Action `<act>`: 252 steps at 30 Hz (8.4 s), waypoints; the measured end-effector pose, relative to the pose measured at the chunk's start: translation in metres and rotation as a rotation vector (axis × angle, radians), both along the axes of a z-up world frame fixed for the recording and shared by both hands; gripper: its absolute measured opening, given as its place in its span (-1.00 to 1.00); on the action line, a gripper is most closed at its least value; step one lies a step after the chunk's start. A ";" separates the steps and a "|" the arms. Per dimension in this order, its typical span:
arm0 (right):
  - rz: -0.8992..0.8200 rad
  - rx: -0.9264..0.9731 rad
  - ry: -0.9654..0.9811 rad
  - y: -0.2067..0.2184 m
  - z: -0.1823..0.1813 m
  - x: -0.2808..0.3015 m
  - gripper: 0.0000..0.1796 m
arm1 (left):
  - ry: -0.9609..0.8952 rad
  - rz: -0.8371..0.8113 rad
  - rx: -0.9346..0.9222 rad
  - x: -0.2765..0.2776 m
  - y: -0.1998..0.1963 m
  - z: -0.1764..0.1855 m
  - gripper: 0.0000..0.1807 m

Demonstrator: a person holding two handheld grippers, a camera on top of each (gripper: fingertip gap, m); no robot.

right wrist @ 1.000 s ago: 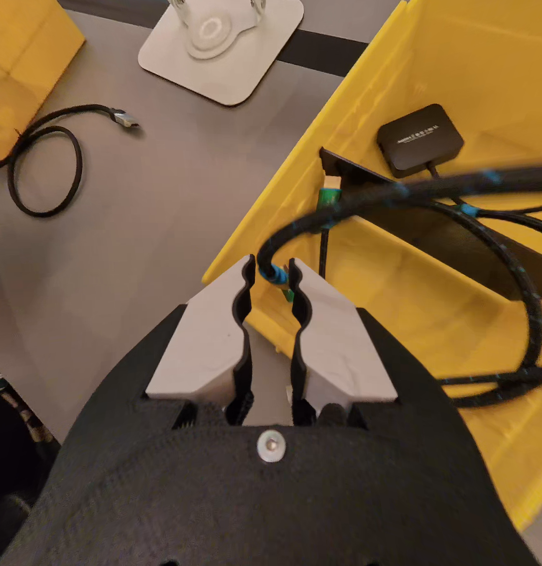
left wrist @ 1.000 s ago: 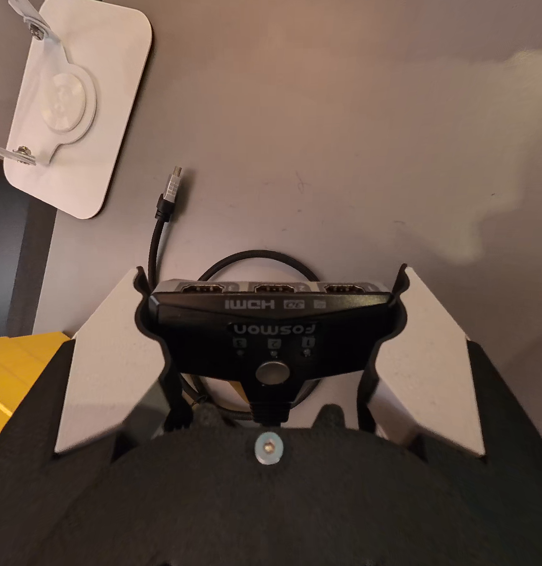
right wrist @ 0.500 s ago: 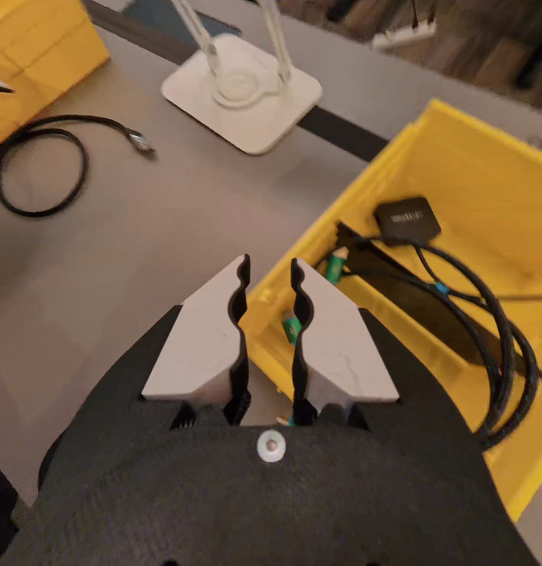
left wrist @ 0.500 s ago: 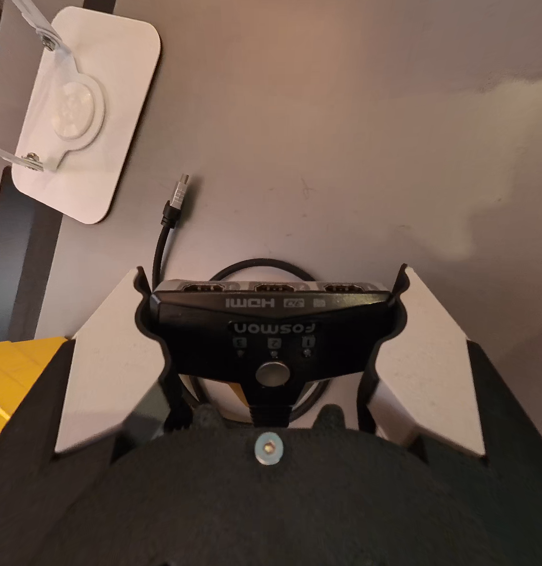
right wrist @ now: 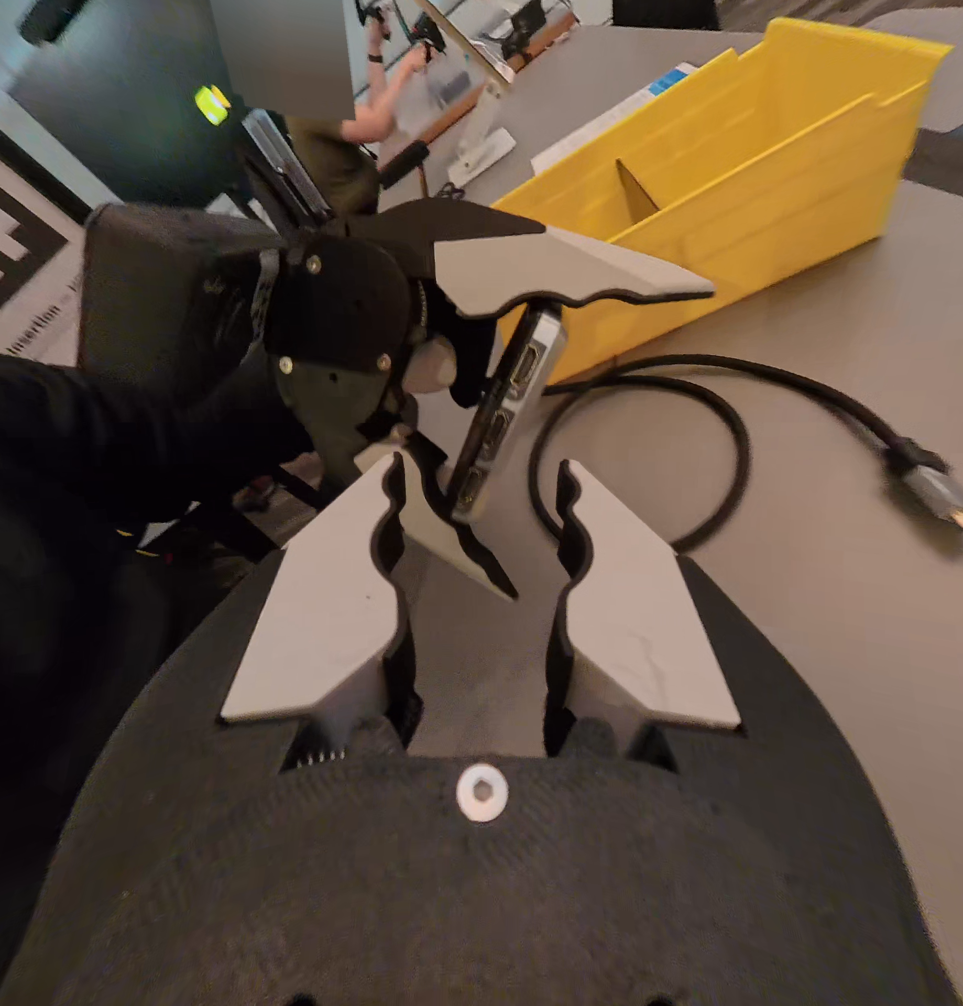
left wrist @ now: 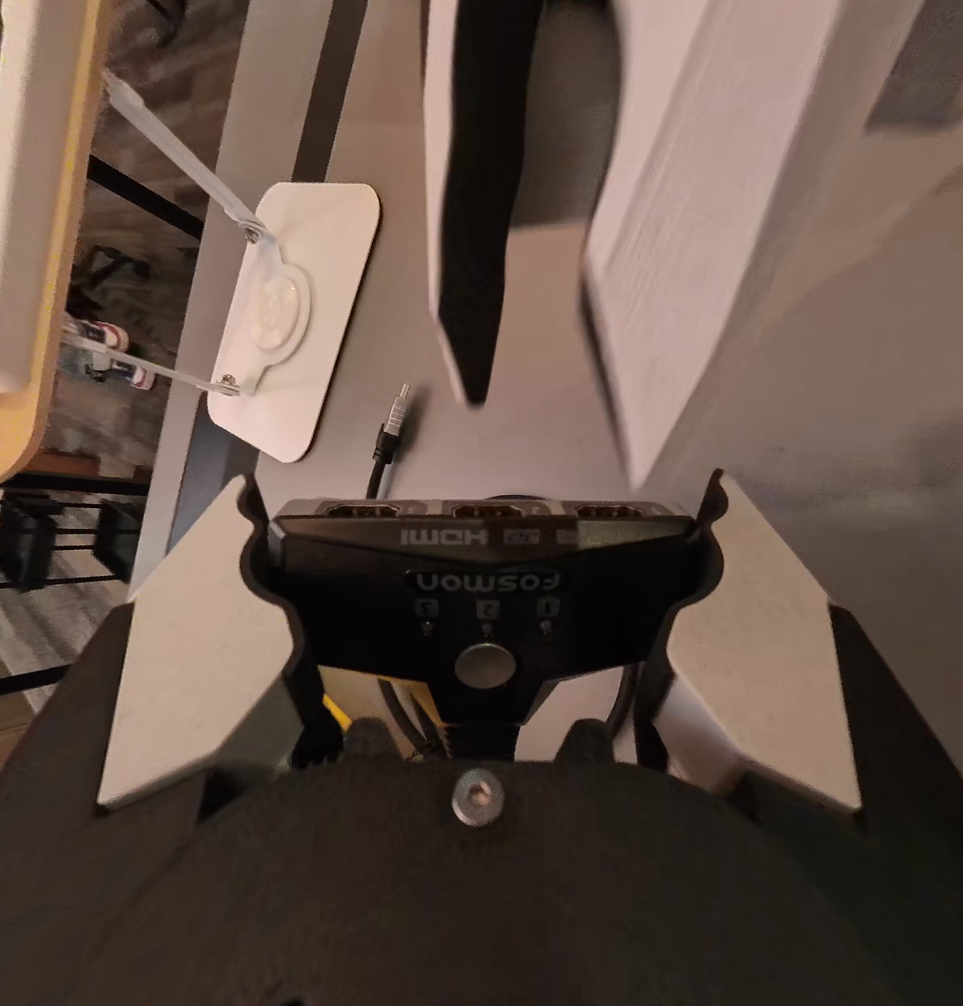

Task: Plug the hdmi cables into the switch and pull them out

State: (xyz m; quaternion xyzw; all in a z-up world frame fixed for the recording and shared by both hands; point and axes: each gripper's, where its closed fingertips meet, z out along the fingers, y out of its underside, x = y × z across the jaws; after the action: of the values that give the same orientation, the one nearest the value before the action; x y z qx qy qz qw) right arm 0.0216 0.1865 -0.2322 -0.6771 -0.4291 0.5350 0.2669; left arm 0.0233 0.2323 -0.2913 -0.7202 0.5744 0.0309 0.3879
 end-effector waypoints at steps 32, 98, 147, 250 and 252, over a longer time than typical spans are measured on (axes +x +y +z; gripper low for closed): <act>-0.320 0.375 0.011 0.082 0.111 0.120 -0.78 | -0.320 0.119 0.377 -0.045 0.011 0.135 -0.81; -0.900 0.829 -0.065 0.198 0.383 0.381 -0.78 | -0.226 0.216 0.036 -0.062 0.035 0.039 -0.65; -0.871 0.283 -0.667 0.303 -0.008 0.459 -0.75 | -0.159 0.207 -0.016 -0.061 0.034 0.016 -0.64; 0.003 0.384 -1.069 -0.011 -0.154 0.338 -0.80 | -0.066 0.142 -0.034 -0.050 0.018 0.011 -0.62; -0.003 0.378 -1.021 -0.012 -0.153 0.331 -0.88 | -0.061 0.140 -0.031 -0.052 0.017 0.011 -0.62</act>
State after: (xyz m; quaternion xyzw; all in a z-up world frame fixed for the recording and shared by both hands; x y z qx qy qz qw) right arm 0.3524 0.1749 -0.3850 -0.7916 -0.5919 0.0513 0.1428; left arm -0.0283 0.2496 -0.2798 -0.7653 0.5108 0.0273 0.3907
